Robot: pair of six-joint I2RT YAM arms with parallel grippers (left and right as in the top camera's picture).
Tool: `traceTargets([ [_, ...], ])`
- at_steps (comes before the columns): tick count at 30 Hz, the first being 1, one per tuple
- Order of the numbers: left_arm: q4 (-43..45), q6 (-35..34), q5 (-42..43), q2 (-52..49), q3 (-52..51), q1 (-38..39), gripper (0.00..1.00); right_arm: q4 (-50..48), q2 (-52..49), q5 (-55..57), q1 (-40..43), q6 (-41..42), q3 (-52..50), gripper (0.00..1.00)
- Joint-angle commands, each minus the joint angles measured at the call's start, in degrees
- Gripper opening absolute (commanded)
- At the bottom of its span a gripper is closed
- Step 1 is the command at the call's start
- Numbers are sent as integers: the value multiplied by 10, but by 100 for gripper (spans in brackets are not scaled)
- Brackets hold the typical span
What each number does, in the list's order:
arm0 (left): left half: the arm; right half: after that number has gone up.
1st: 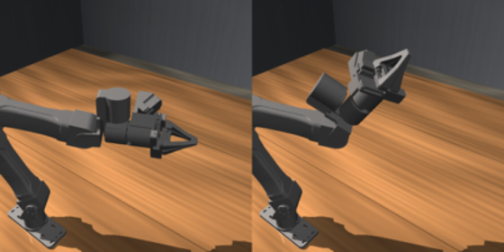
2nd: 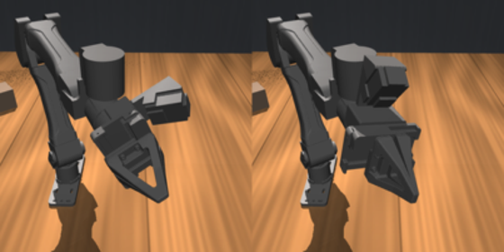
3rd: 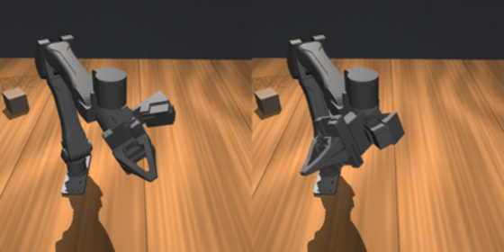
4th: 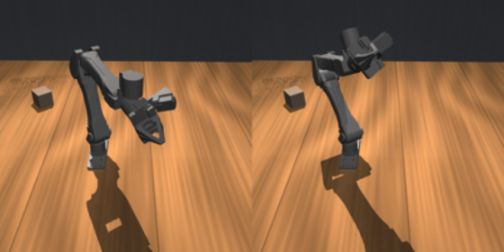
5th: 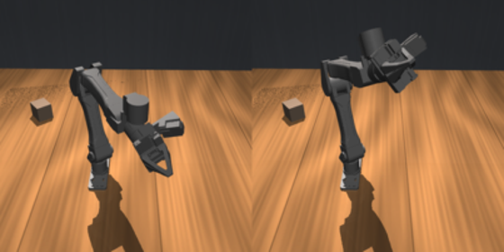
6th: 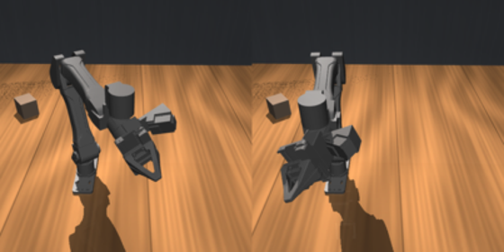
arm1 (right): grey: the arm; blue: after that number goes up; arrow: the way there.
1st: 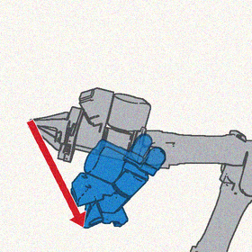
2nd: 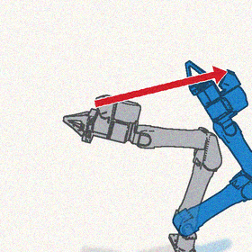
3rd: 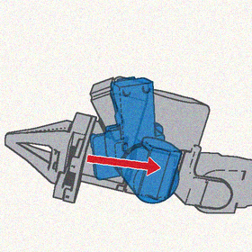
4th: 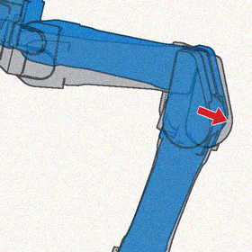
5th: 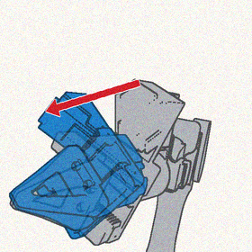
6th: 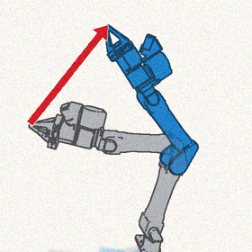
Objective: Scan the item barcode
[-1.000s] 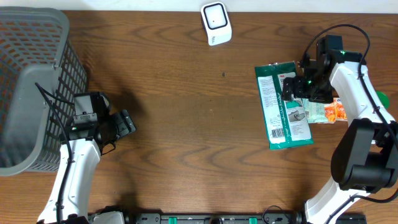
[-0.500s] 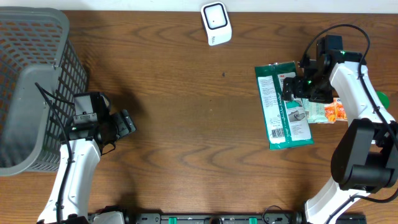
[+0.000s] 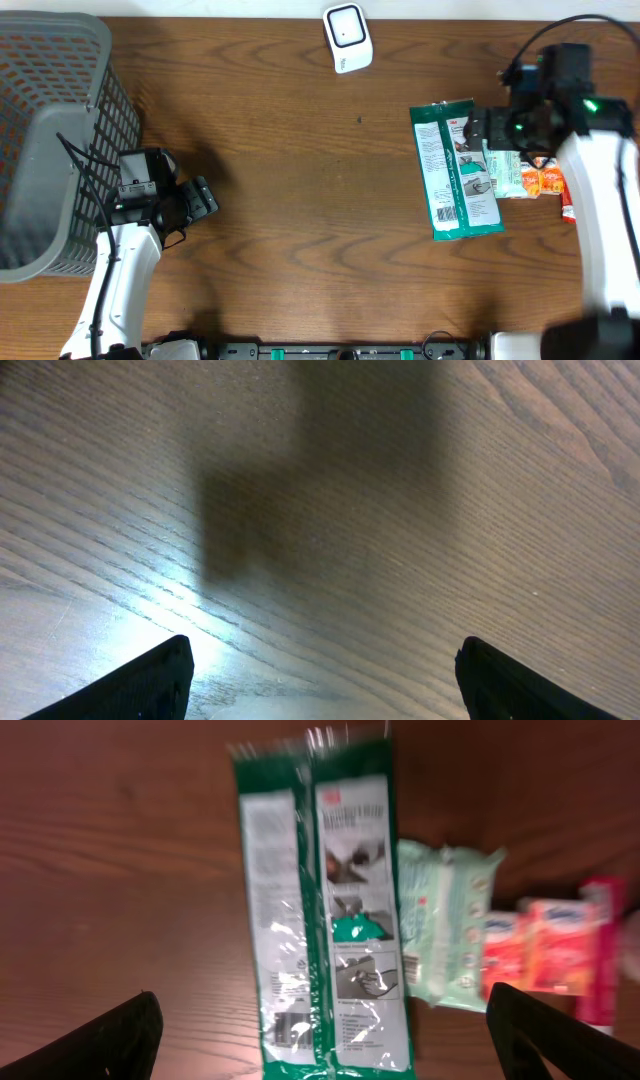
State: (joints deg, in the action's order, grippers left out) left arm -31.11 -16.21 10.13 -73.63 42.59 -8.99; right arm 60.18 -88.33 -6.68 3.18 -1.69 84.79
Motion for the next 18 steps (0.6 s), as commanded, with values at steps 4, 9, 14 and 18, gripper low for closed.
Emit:
traceTargets([
  [4,-1,5,-5,0,1,-4,85,0,163,-3,-10,4,5,99],
  [9,-1,5,-5,0,1,-4,85,1,263,-3,-10,4,5,99],
  [14,-1,5,-5,0,1,-4,85,1,349,37,-10,-18,5,99],
  [18,-1,5,-5,0,1,-4,85,10,404,36,-14,-18,5,99],
])
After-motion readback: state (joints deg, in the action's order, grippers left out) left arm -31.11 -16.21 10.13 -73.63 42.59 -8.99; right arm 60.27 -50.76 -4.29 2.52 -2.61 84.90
